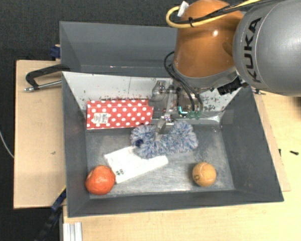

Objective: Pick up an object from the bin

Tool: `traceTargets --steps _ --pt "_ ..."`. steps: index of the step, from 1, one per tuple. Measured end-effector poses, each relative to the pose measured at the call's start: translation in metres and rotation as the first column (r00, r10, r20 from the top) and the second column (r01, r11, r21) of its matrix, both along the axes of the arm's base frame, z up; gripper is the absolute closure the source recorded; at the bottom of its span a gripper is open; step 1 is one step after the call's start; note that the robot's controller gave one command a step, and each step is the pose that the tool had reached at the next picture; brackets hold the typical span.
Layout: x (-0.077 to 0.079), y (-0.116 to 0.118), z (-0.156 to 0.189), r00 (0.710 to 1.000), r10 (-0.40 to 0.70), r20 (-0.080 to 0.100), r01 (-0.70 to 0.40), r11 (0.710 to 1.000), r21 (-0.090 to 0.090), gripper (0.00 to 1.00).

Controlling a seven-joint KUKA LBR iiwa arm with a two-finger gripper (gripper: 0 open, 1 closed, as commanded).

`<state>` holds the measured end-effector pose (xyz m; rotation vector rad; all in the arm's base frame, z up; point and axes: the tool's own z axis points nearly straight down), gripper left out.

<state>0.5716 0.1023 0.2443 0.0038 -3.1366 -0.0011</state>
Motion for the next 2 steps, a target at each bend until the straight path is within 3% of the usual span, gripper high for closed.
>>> traceTargets --steps 1,2 --pt "0.001 0.0 0.004 1.0 -0.002 0.008 0.002 1.0 0.001 0.0" --pt "0.014 0.023 -0.036 0.999 0.042 0.017 -0.042 0.999 0.001 0.0"
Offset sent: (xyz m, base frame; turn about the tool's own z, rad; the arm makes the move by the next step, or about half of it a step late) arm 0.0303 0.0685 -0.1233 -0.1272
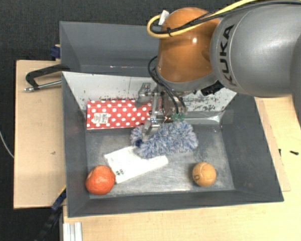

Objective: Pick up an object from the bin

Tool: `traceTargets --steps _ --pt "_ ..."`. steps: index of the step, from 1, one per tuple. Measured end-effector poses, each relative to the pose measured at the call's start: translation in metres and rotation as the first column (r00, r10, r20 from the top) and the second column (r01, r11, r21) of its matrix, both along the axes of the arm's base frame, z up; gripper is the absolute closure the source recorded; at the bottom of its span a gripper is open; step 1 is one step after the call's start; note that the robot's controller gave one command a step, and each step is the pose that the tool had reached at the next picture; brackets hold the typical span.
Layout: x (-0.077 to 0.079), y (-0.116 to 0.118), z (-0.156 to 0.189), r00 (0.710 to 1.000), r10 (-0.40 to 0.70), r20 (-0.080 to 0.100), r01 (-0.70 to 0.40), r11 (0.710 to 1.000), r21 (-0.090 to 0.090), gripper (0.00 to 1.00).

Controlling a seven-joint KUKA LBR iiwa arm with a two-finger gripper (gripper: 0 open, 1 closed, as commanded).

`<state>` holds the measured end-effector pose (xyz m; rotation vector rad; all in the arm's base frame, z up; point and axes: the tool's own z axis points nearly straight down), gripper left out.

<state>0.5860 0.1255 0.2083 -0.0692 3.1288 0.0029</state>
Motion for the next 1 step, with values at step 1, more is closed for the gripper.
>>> traceTargets --steps 1 --pt "-0.0075 -0.0151 -0.124 1.0 -0.022 -0.006 0.022 1.0 0.004 1.0"
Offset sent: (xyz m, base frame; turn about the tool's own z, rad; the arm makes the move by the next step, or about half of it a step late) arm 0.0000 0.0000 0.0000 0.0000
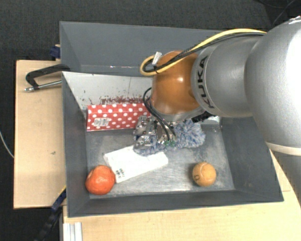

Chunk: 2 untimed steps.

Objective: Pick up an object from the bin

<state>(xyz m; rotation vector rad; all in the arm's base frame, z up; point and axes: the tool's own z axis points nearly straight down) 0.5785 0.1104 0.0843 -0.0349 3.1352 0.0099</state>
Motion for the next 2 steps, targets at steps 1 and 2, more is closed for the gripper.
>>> traceTargets --steps 1,2 --pt "0.0 0.0 0.0 1.0 0.0 0.0 0.0 1.0 0.0 1.0" --pt "-0.014 0.0 0.009 0.998 0.068 -0.004 -0.068 0.998 -0.005 1.0"
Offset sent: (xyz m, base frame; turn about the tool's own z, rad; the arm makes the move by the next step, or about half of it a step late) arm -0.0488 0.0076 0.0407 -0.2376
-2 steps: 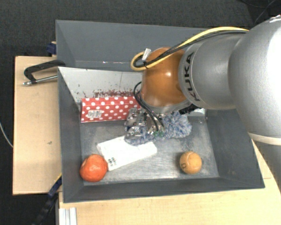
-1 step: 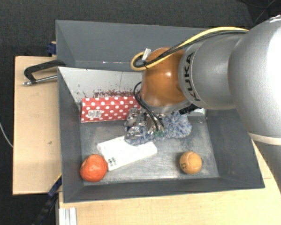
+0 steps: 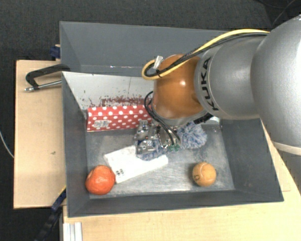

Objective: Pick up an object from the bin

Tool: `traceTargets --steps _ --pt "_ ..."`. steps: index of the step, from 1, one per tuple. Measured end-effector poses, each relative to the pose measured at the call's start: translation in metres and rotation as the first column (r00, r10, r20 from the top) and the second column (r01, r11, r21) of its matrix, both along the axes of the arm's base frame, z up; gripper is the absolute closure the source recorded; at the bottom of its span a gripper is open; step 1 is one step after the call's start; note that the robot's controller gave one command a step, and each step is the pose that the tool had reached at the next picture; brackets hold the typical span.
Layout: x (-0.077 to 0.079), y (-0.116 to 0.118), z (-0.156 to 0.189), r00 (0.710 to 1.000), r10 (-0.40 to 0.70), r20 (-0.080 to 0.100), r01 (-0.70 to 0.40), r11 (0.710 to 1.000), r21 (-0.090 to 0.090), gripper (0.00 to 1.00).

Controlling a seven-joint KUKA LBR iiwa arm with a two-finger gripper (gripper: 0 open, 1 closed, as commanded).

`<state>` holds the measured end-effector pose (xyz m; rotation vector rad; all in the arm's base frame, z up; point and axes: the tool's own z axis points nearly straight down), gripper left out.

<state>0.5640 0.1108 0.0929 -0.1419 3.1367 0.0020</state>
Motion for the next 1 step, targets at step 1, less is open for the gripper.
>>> traceTargets --steps 1 --pt "-0.0043 -0.0113 0.1625 0.981 -0.195 0.005 0.195 0.981 0.002 1.0"
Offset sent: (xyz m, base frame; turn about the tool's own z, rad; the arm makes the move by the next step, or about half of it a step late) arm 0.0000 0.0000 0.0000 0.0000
